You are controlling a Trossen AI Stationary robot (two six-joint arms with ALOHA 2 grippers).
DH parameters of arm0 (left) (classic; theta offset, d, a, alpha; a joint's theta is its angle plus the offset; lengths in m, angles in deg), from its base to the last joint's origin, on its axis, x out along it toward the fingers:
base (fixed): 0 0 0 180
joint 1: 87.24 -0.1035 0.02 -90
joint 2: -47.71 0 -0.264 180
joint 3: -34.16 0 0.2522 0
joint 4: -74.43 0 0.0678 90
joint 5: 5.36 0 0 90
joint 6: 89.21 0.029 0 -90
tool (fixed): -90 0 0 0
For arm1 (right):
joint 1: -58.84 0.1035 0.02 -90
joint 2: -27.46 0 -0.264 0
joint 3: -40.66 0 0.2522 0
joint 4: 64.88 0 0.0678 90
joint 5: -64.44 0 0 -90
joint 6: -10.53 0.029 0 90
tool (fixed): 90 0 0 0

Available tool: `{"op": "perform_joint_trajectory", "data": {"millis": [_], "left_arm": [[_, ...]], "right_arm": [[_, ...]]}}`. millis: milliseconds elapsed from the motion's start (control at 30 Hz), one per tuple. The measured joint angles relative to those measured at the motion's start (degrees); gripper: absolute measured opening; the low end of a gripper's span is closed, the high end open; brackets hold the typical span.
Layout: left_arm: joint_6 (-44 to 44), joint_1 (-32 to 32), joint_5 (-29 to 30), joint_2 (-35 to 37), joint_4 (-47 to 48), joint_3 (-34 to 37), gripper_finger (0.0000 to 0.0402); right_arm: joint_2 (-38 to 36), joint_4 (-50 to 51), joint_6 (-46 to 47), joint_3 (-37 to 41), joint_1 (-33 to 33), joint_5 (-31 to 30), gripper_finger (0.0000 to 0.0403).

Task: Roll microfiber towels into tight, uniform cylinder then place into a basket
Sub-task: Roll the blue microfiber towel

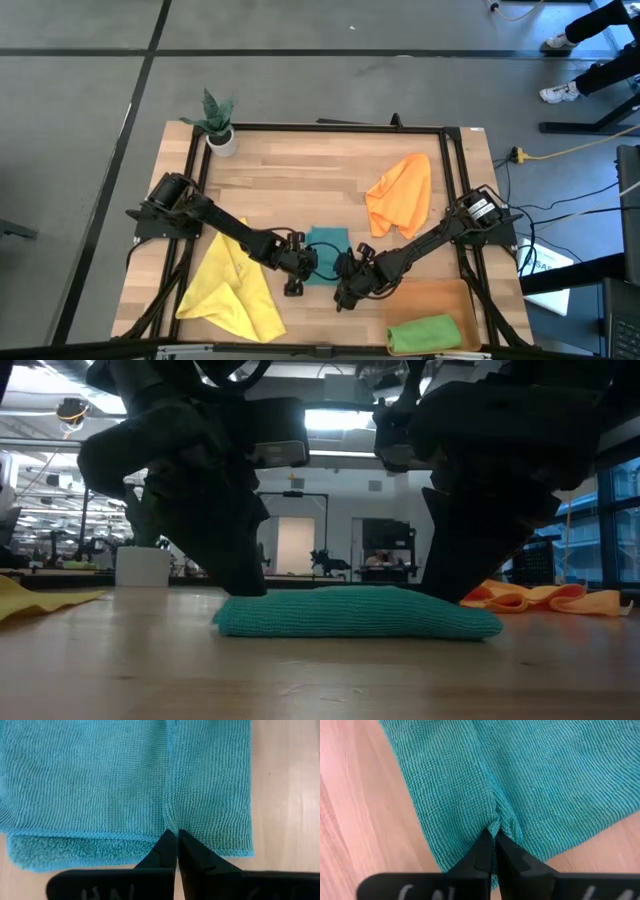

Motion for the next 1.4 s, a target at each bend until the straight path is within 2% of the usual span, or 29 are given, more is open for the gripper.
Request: {"op": "perform_joint_trajectory", "data": {"millis": [200, 367, 667, 833, 1033, 1233, 1400], "left_arm": [[0.0, 0.1, -0.3, 0.0, 0.5, 0.0, 0.0000], [-0.9, 0.4, -0.5, 0.1, 1.7, -0.1, 0.0000], [-1.5, 0.9, -1.2, 0.1, 2.5, -0.1, 0.0000], [-1.5, 0.9, -1.2, 0.1, 2.6, -0.1, 0.0000], [-1.5, 0.9, -1.3, 0.1, 2.8, -0.1, 0.0000], [-1.5, 0.9, -1.4, 0.1, 2.9, -0.1, 0.0000], [-1.5, 0.9, -1.4, 0.1, 2.9, -0.1, 0.0000]], "right_arm": [[0.2, -4.3, -5.7, 0.1, 0.1, 0.8, 0.0029], [0.2, -5.4, -6.0, 0.1, 0.1, 0.9, 0.0048], [0.2, -5.5, -5.9, 0.1, -0.2, 0.6, 0.0113], [0.1, -4.7, -6.8, -0.5, -1.1, 2.7, 0.0127], [0.0, 1.8, -6.9, -3.5, -0.9, 0.2, 0.0128], [0.0, 10.1, -5.5, -8.4, 1.0, -7.4, 0.0128], [-0.1, 10.8, -6.3, -12.1, 3.0, -11.3, 0.0128]]}}
